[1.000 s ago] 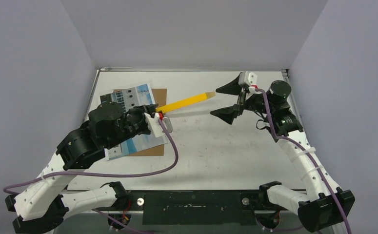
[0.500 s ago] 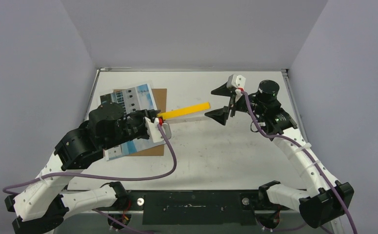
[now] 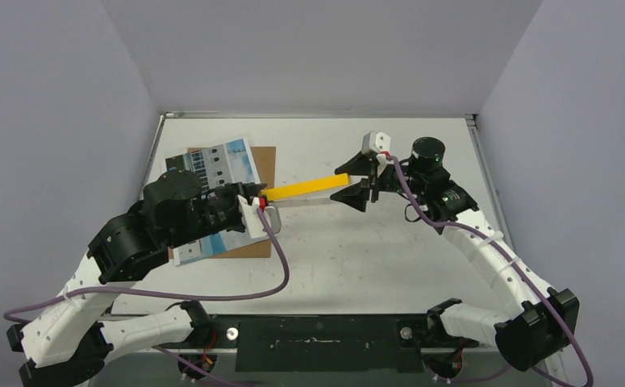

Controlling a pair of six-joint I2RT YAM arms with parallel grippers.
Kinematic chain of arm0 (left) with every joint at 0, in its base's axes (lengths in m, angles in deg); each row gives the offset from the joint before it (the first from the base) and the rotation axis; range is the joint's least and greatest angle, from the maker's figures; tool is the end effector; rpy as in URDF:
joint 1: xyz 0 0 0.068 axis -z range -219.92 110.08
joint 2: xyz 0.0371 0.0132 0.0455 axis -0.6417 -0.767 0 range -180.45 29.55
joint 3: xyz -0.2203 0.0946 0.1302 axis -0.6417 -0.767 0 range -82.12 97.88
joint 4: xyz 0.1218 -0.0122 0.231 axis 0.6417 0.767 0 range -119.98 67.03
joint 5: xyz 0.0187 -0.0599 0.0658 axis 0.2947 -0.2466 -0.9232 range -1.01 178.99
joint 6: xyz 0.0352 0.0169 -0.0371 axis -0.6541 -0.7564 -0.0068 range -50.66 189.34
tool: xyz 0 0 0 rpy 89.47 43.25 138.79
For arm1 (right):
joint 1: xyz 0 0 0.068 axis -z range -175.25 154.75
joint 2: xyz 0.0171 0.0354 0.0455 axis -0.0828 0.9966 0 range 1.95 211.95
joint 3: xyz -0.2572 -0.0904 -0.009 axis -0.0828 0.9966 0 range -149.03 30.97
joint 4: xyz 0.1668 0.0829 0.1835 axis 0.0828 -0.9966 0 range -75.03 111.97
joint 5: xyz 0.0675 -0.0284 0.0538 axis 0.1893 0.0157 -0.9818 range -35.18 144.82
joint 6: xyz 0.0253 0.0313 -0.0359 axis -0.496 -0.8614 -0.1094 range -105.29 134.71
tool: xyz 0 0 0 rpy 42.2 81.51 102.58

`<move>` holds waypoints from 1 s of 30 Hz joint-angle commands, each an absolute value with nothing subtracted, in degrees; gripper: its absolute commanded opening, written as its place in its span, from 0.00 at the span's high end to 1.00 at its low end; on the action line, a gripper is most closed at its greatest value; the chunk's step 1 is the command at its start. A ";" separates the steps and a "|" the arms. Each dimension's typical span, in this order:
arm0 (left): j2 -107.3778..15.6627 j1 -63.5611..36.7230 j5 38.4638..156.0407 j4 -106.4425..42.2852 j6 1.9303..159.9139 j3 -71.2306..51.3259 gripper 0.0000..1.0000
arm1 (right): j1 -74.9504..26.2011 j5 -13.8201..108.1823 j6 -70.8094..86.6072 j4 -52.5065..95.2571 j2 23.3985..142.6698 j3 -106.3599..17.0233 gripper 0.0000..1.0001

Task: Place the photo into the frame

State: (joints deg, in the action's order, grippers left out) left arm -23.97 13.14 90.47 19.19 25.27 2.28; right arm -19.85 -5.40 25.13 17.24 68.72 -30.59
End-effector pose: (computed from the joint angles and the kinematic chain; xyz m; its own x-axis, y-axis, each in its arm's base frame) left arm 0.0873 -0.1177 0.4686 0.4305 0.5844 -0.6878 0.7157 0.2432 0.6546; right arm 0.2195 0.1344 0.3777 0.0236 -0.0880 -0.9958 -0.9962 0.0811 -0.0308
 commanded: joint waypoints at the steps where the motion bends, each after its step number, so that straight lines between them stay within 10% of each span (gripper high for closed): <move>1: -22.36 13.00 91.90 8.63 24.17 4.83 1.00 | -22.51 -6.98 24.08 21.53 68.40 -29.01 0.45; 10: -20.41 12.93 87.18 -1.00 24.20 0.56 1.00 | -22.69 -2.42 21.14 20.24 66.45 -27.30 0.86; 15: -19.66 12.92 82.62 -7.97 22.44 -4.62 0.87 | -22.08 2.22 14.78 24.31 66.69 -26.76 0.87; 18: -19.19 12.97 81.36 -11.69 21.07 -7.85 0.65 | -21.98 4.05 11.72 23.83 67.64 -27.58 0.92; 22: -19.69 12.98 78.06 -18.23 20.68 -9.67 0.11 | -19.51 7.96 6.14 19.99 70.08 -29.81 0.95; 30: -20.35 12.36 75.19 -22.92 19.27 -9.94 0.04 | -11.03 14.08 0.23 7.28 78.88 -38.37 0.95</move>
